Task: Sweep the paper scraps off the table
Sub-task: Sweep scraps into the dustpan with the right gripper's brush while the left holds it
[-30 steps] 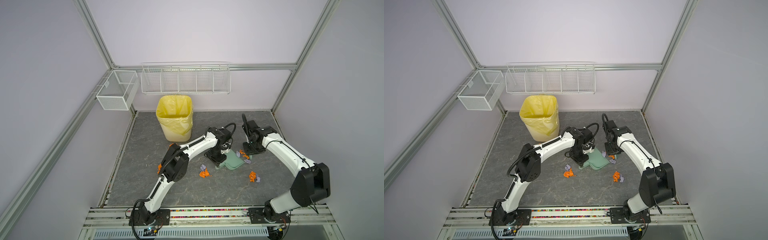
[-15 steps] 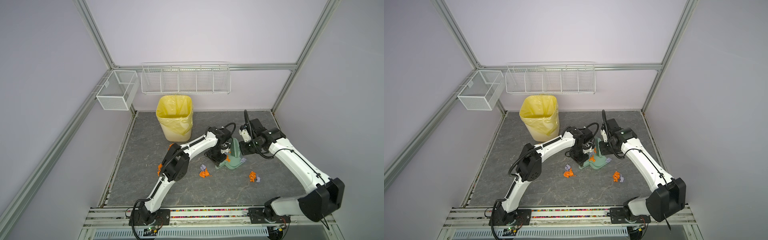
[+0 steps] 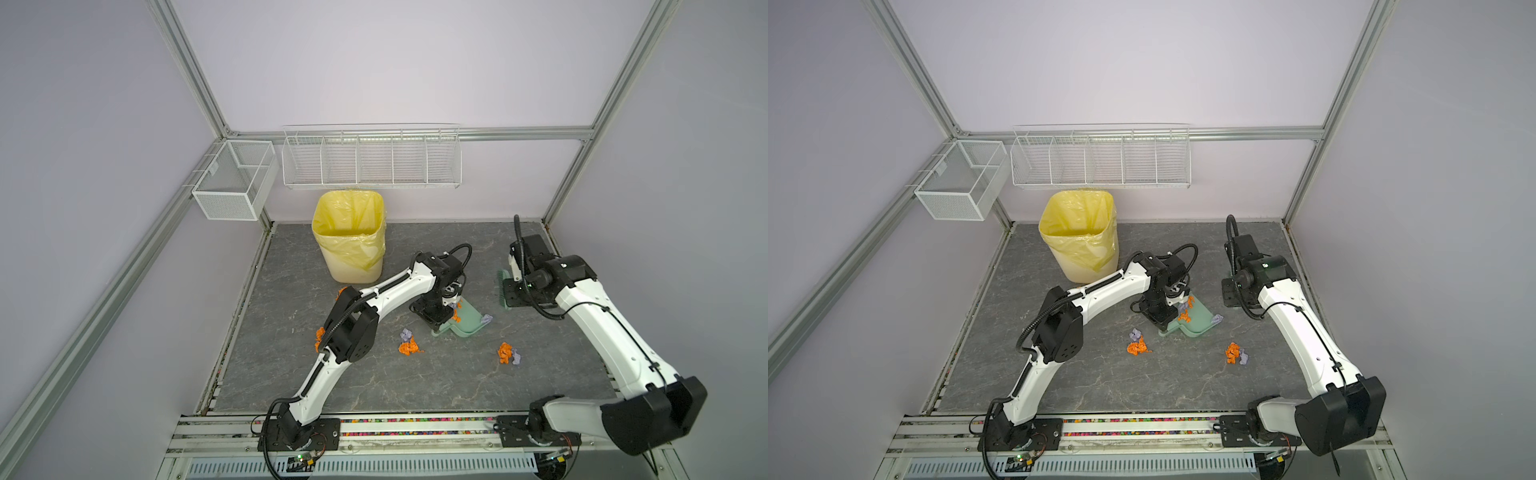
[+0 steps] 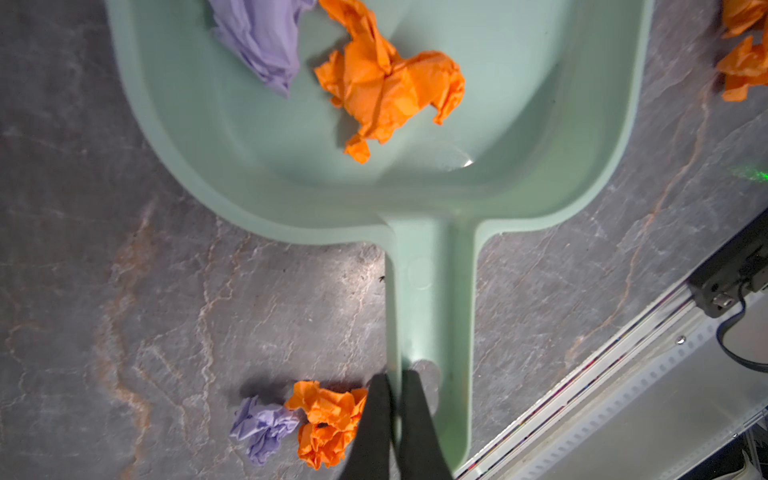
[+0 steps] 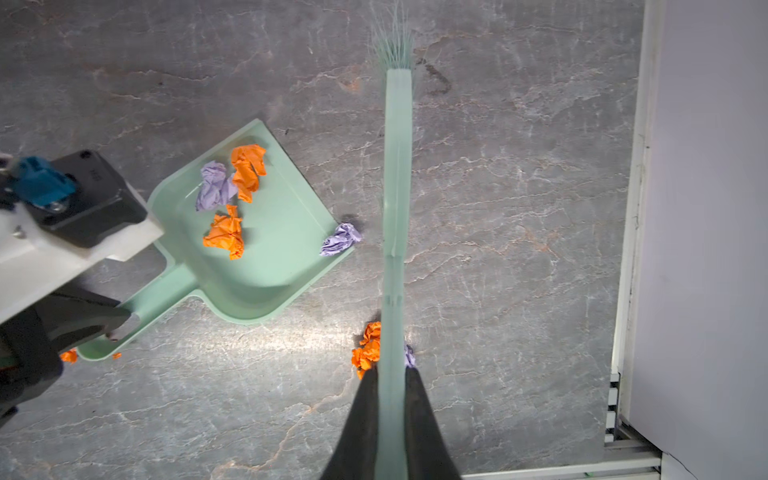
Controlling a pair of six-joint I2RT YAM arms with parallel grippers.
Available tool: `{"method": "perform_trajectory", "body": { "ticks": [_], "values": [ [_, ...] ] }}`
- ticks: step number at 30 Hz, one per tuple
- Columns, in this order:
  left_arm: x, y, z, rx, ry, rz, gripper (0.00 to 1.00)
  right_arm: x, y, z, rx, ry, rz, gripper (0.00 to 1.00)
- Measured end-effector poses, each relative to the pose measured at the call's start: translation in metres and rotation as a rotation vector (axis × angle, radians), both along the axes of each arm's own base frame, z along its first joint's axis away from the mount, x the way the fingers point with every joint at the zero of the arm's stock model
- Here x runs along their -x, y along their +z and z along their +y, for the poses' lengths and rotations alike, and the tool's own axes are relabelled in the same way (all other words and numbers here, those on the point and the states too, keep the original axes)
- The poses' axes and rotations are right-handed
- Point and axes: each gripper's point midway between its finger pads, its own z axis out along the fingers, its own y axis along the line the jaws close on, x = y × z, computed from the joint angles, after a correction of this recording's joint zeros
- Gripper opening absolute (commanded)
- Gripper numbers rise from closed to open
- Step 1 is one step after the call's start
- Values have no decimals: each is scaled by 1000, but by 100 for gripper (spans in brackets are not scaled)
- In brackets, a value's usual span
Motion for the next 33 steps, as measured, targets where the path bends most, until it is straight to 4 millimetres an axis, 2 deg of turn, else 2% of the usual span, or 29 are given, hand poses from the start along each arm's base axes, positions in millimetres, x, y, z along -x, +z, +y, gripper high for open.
{"method": "perform_trajectory", "body": {
  "ticks": [11, 18, 23, 33],
  "values": [
    [-2, 0, -2, 9, 3, -6, 0, 11, -26, 0, -9, -4, 73, 7],
    [-2, 0, -2, 5, 4, -11, 0, 4, -37, 11, -50, 2, 94, 7],
    [-4, -1, -1, -1, 18, -20, 0, 4, -39, 24, -88, 27, 98, 7],
    [-8, -2, 1, -16, 29, -35, 0, 5, -30, 66, -238, 103, 72, 7]
  ]
}}
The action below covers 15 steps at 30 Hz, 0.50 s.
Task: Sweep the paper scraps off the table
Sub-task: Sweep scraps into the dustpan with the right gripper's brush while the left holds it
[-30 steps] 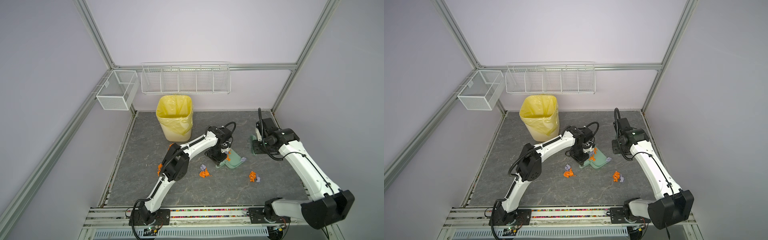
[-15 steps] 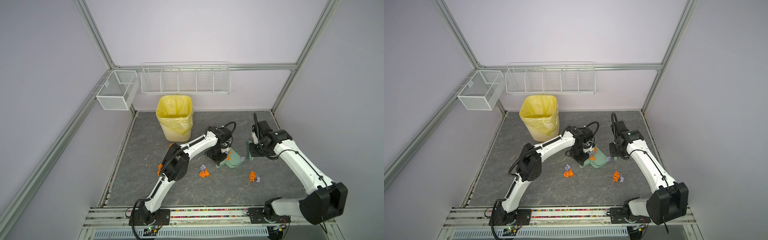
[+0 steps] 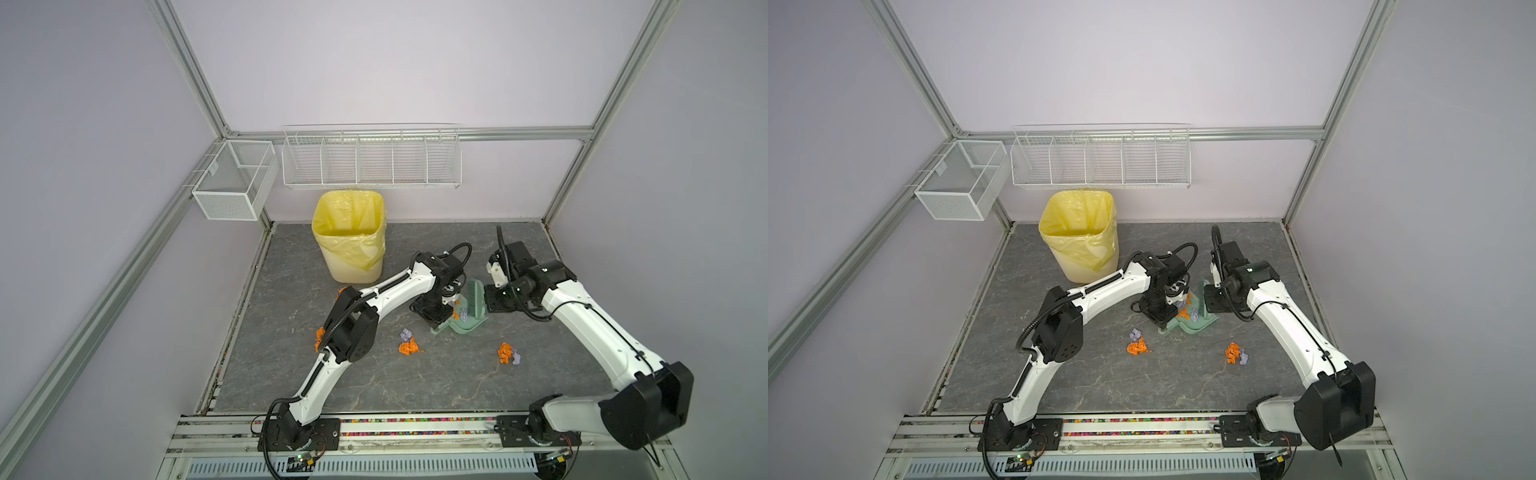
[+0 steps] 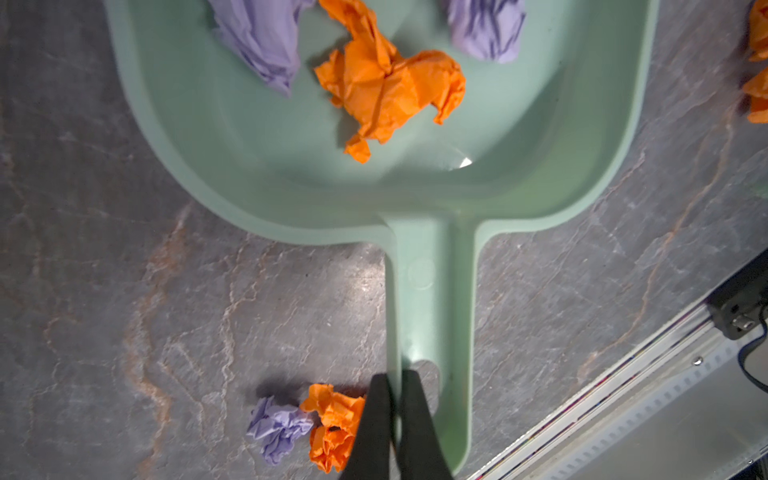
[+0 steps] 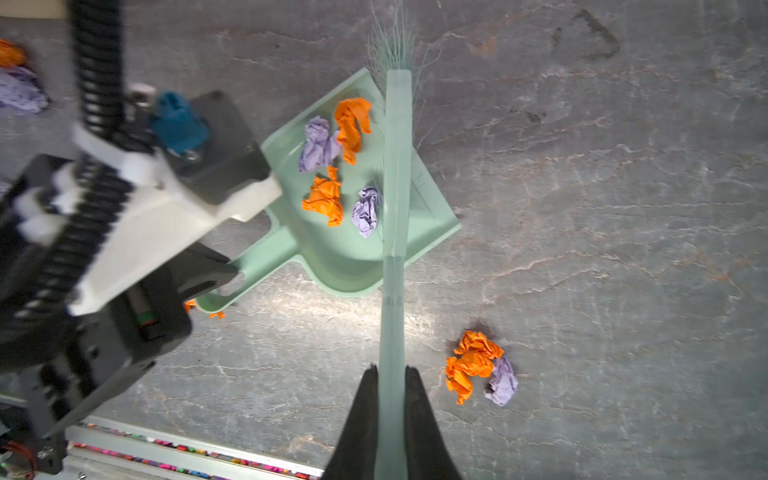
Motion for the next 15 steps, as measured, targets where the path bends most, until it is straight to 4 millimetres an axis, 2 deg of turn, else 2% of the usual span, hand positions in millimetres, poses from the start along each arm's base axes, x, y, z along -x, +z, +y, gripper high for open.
{"method": "perform_trajectory", "body": {
  "ticks": [6, 15],
  "values": [
    [-1, 0, 0, -1, 12, 2, 0, 1, 23, 3, -54, 1, -80, 7],
    [-5, 0, -5, 18, 38, -11, 0, -6, 29, -7, -19, -43, -115, 7]
  ]
}}
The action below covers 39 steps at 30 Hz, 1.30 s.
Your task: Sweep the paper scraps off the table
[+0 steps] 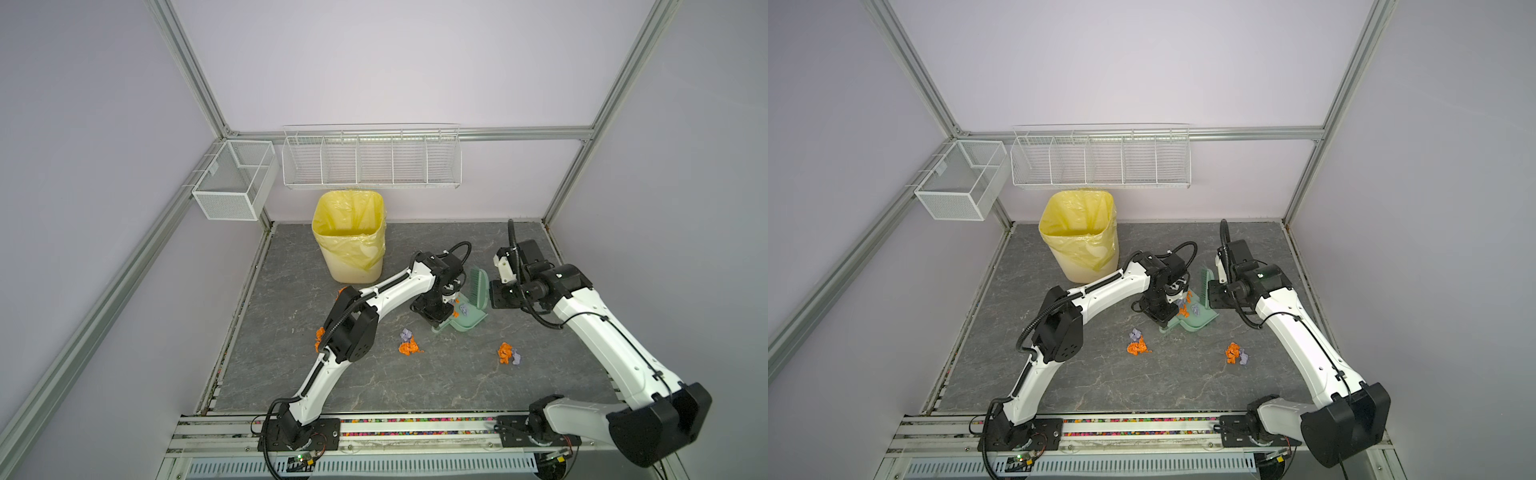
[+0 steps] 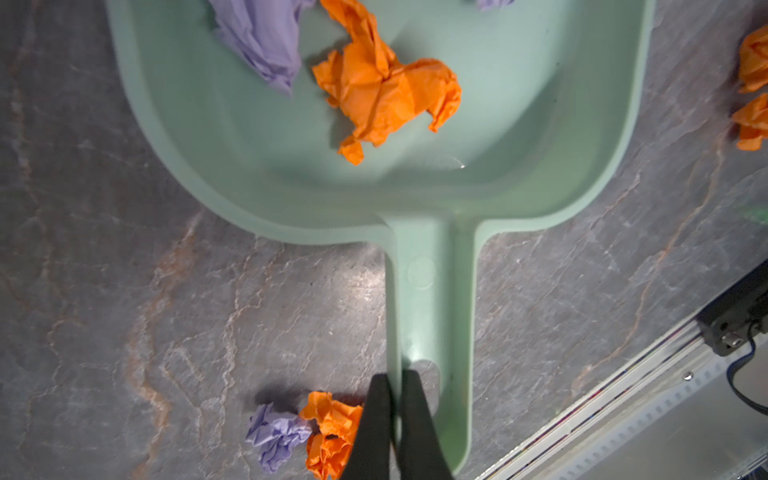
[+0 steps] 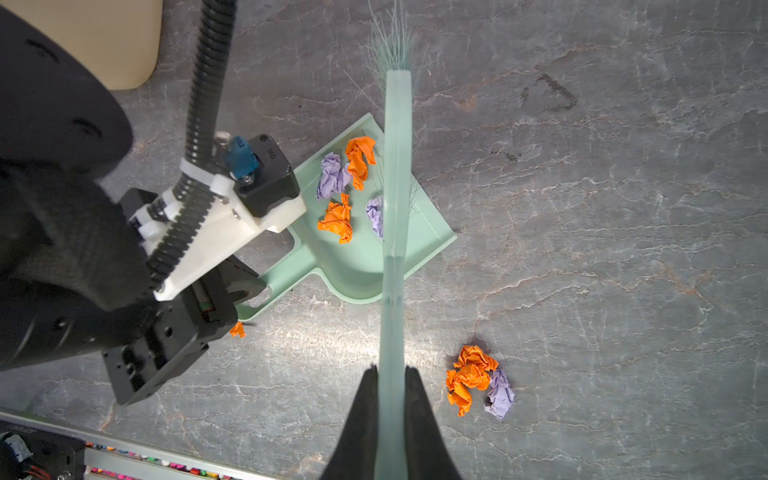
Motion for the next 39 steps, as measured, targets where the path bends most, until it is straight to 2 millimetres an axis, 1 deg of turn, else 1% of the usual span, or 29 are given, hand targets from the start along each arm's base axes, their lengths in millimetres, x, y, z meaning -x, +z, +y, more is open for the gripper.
{"method": "perform_trajectory", "body": {
  "ticks": [8, 14, 16, 20, 23, 26, 30, 32, 35, 39],
  "values": [
    [-6, -3, -7, 25, 30, -22, 0, -13, 18, -7, -26, -45, -60, 6],
    [-14, -1, -3, 8, 50, -63, 0, -18, 34, -29, -52, -132, -129, 6],
    [-18, 2, -1, 3, 60, -79, 0, -19, 33, -37, -60, -165, -135, 6],
    [-25, 9, 4, -2, 85, -104, 0, -19, 24, -47, -68, -208, -108, 7],
    [-32, 23, 3, 17, 110, -134, 0, -19, 22, -50, -71, -217, -102, 6],
    [-37, 44, 3, 46, 122, -180, 0, -17, 20, -50, -75, -218, -103, 6],
    [-50, 80, -2, 90, 135, -263, 0, -14, 19, -50, -83, -225, -101, 6],
    [-56, 94, -4, 111, 142, -301, 0, -14, 19, -50, -88, -230, -109, 7],
    [-67, 107, 5, 83, 166, -375, 0, -11, 19, -51, -96, -234, -115, 7],
    [-73, 120, 17, 37, 185, -432, 0, -11, 20, -50, -102, -232, -117, 7]
  ]
}}
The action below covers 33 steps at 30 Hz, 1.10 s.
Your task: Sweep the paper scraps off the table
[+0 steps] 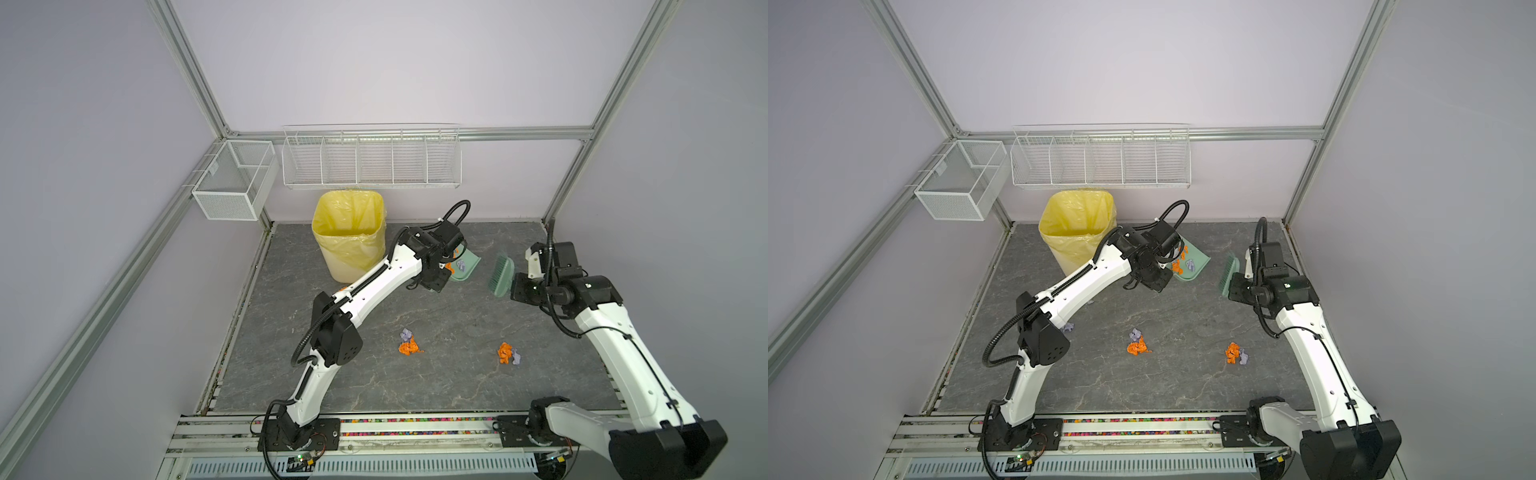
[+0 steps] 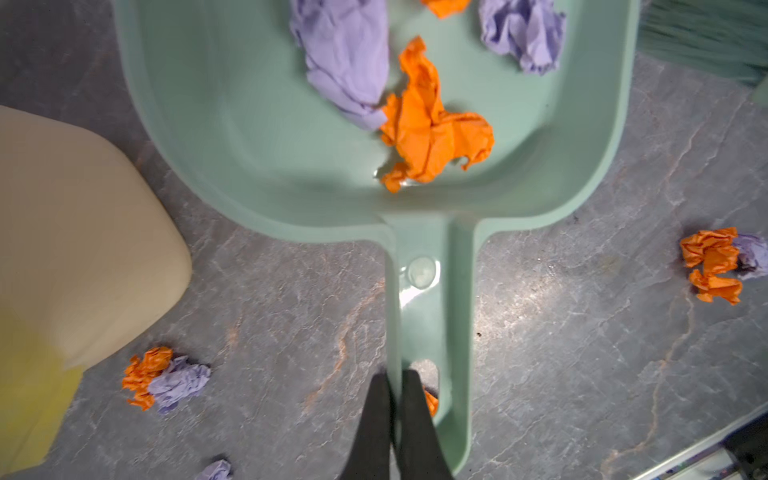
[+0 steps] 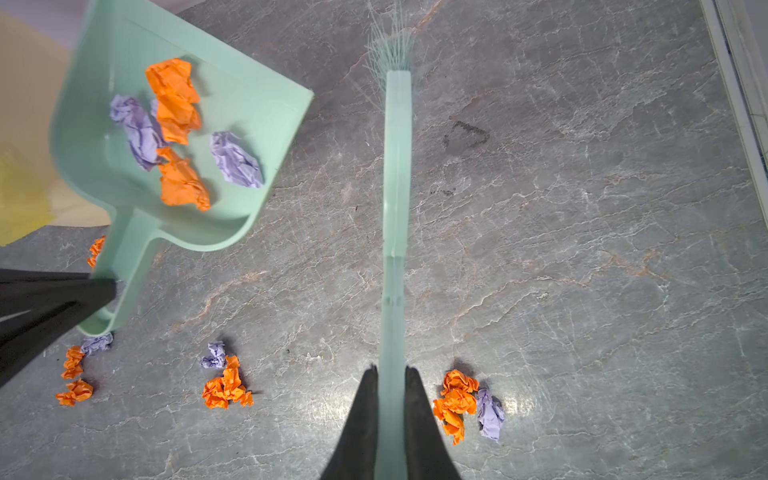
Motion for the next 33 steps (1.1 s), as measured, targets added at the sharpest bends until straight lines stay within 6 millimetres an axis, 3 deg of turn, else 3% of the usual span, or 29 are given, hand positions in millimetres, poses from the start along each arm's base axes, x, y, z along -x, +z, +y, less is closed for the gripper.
{"method": "perform_trajectory", "body": {
  "ticks": [7, 12, 20, 26, 33],
  "values": [
    [-1, 6, 10, -39, 13, -18, 0, 2, -3, 2, -8, 6, 6, 6],
    [-3, 24, 13, -27, 20, -48, 0, 2, -4, 4, -19, 14, 9, 7],
    [-4, 29, 21, -53, 21, -73, 0, 2, -6, 6, -34, 23, 8, 6],
    [-11, 49, 27, -35, 29, -107, 0, 5, -9, 6, -35, 21, 9, 6],
    [-27, 75, 56, -6, 94, -142, 0, 5, -9, 6, -38, 23, 9, 6]
  ]
}}
